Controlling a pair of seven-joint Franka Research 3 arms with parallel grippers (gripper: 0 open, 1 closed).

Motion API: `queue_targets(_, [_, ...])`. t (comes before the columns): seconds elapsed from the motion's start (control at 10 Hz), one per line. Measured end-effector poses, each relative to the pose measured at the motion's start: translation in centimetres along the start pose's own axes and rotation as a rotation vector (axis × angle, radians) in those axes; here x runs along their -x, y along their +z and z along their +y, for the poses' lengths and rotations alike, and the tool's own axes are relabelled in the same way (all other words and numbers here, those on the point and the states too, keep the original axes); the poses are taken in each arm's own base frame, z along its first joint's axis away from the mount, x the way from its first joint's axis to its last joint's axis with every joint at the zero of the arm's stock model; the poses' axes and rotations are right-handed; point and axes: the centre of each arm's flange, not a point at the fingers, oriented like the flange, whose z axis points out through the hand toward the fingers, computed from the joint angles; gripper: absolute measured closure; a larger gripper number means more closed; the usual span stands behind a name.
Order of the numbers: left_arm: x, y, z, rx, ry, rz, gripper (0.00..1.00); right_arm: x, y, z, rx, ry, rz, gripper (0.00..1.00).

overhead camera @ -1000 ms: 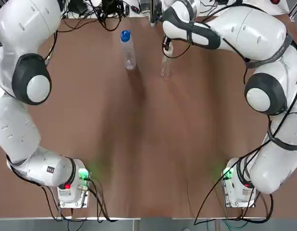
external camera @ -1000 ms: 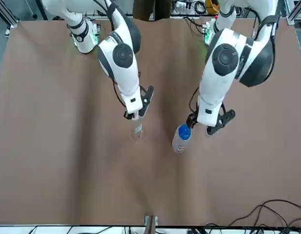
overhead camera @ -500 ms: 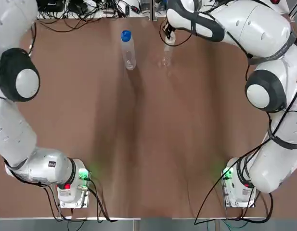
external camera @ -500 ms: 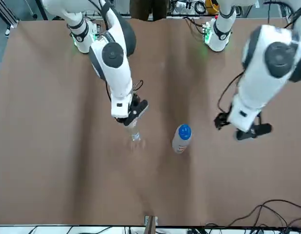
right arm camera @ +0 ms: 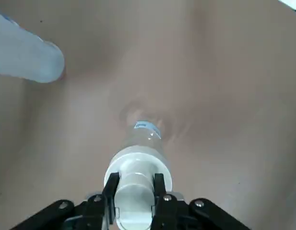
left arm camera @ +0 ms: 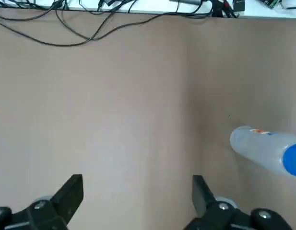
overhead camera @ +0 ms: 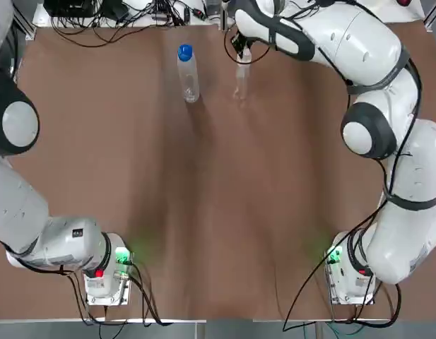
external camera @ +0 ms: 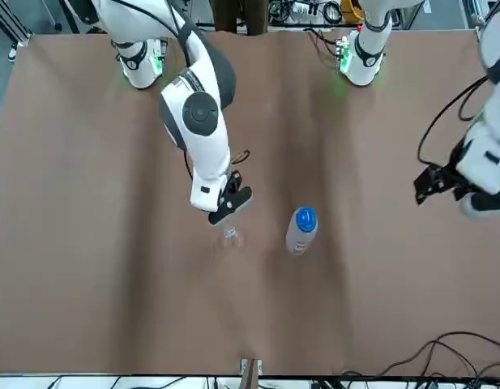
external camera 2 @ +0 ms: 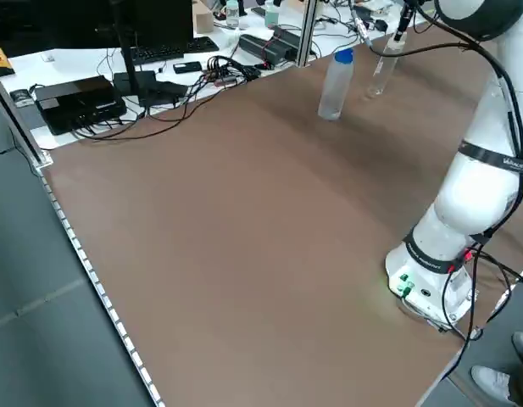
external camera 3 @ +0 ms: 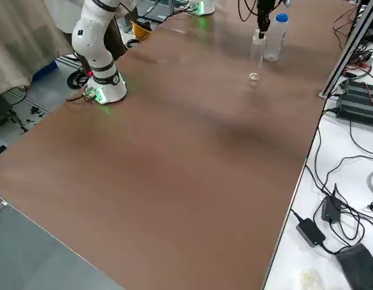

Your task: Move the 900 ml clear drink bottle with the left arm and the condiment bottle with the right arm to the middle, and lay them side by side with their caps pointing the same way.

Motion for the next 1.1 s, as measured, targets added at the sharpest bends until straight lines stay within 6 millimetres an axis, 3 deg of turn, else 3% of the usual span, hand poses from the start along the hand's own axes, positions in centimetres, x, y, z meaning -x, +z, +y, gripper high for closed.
queue_targets(0.4, [1.7, -1.7, -4.4, 0.029, -0.005, -0.004, 0.0, -1.2, 2.5, -1.5, 0.007, 0.002, -0.014, 0.67])
queue_targets(0.7, [3.3, -3.1, -4.4, 0.051, -0.019, 0.003, 0.0, -1.1, 2.7, -1.8, 0.014, -0.001, -0.038, 0.67])
queue_targets(1.1, [2.3, -0.4, -3.3, 0.048, -0.001, -0.037, 0.0, -1.1, 2.5, -1.9, 0.016, -0.001, -0.035, 0.67])
